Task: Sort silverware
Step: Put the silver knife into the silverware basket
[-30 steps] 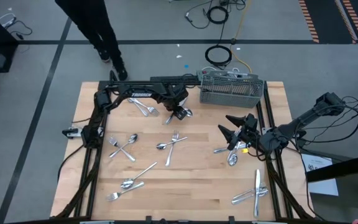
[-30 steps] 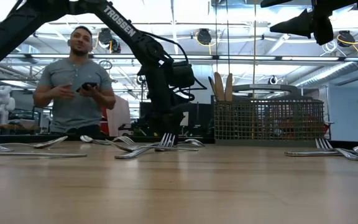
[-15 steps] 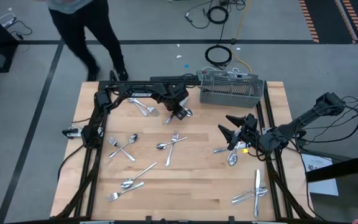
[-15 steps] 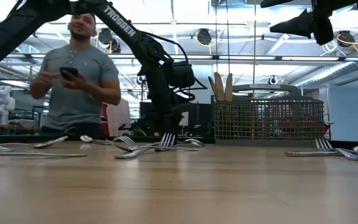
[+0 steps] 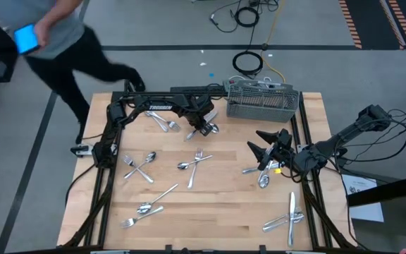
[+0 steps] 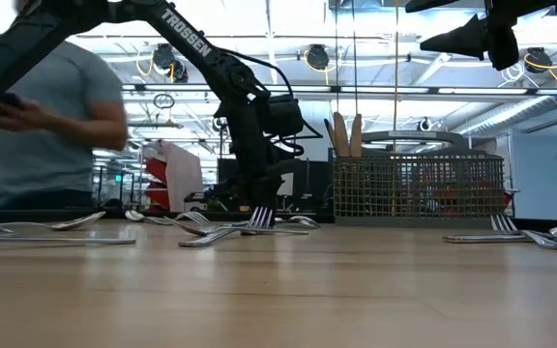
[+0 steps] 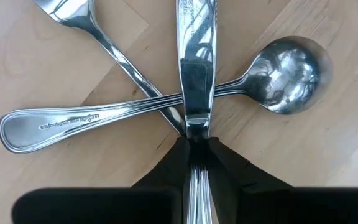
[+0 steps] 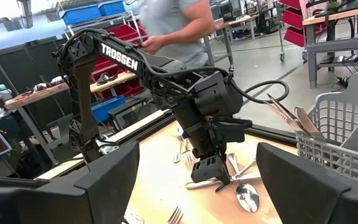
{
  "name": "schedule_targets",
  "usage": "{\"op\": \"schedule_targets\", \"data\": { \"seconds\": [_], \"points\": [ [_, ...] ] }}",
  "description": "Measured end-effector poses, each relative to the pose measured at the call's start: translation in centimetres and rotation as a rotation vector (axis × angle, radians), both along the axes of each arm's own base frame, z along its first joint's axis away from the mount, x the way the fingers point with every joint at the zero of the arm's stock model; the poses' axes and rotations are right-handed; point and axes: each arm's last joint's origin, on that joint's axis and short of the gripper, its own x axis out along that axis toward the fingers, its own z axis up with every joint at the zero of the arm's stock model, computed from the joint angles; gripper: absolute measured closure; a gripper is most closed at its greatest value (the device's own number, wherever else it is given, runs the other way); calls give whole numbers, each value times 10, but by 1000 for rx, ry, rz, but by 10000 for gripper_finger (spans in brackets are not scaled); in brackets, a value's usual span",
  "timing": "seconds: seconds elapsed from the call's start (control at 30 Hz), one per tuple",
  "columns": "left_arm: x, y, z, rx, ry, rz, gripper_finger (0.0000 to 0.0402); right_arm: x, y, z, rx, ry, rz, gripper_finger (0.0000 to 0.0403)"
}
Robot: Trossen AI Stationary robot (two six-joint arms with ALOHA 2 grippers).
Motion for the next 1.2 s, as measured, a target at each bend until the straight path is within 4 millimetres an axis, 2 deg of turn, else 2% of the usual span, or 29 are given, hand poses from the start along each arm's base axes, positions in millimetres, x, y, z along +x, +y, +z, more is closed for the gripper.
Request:
{"op": "schedule_targets", "data": {
  "seconds": [0.23,0.4,0.8,1.03,1.2],
  "points": [
    [0,0,5,0,-4,1,352,0,0,0,0,-1,0,90],
    [-1,0,18,16,-36,1,352,0,0,0,1,0,2,90],
    [0,-5,35,17,-54,-31,352,0,1,-1,-2,9,23,90],
    [-2,-8,58,9,-134,-52,352,0,0,-1,-3,11,23,90],
    [-7,-9,86,58,-224,-49,352,0,0,-1,0,9,23,90]
  ]
}}
